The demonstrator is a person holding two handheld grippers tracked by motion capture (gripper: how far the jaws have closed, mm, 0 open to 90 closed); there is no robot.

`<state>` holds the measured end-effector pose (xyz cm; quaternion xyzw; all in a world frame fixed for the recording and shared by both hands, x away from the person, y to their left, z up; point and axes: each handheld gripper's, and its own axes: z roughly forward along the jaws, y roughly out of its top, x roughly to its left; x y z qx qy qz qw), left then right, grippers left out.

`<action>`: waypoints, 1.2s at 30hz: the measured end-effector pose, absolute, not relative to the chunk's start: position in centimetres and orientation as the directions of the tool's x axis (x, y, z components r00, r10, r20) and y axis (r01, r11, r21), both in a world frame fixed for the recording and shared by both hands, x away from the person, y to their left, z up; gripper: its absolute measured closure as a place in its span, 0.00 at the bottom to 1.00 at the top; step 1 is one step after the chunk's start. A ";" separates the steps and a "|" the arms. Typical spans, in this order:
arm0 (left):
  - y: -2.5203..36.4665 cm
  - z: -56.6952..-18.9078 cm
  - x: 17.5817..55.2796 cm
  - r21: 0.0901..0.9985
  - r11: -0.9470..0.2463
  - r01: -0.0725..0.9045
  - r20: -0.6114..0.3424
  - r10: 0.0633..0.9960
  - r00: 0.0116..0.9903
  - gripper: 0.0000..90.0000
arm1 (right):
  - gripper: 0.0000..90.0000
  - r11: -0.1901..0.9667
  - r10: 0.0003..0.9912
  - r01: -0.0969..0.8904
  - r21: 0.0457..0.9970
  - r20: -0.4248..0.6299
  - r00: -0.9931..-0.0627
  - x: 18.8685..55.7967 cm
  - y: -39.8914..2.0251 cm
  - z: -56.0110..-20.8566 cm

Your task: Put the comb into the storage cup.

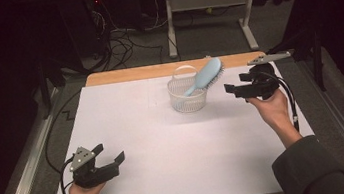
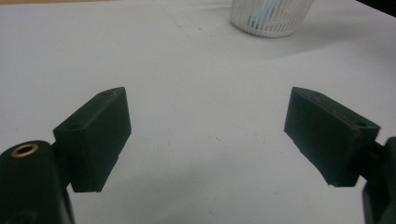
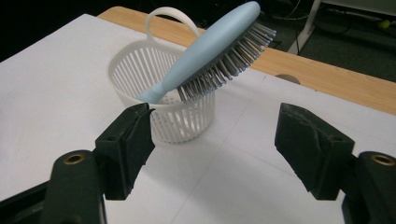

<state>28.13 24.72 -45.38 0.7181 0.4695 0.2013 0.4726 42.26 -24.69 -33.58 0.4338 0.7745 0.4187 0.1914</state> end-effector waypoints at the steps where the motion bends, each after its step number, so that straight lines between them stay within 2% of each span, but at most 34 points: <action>1: 24.7 -45.4 28.1 0.868 -0.111 0.484 -0.156 0.865 0.477 0.16 | 0.31 0.274 0.831 0.509 0.816 0.065 -0.552 42.2 -24.7 -33.7; 36: 24.9 -45.3 28.0 0.871 -0.095 0.482 -0.169 0.863 0.476 0.16 | 0.29 0.251 0.828 0.484 0.839 0.073 -0.556 39.2 -27.4 -35.2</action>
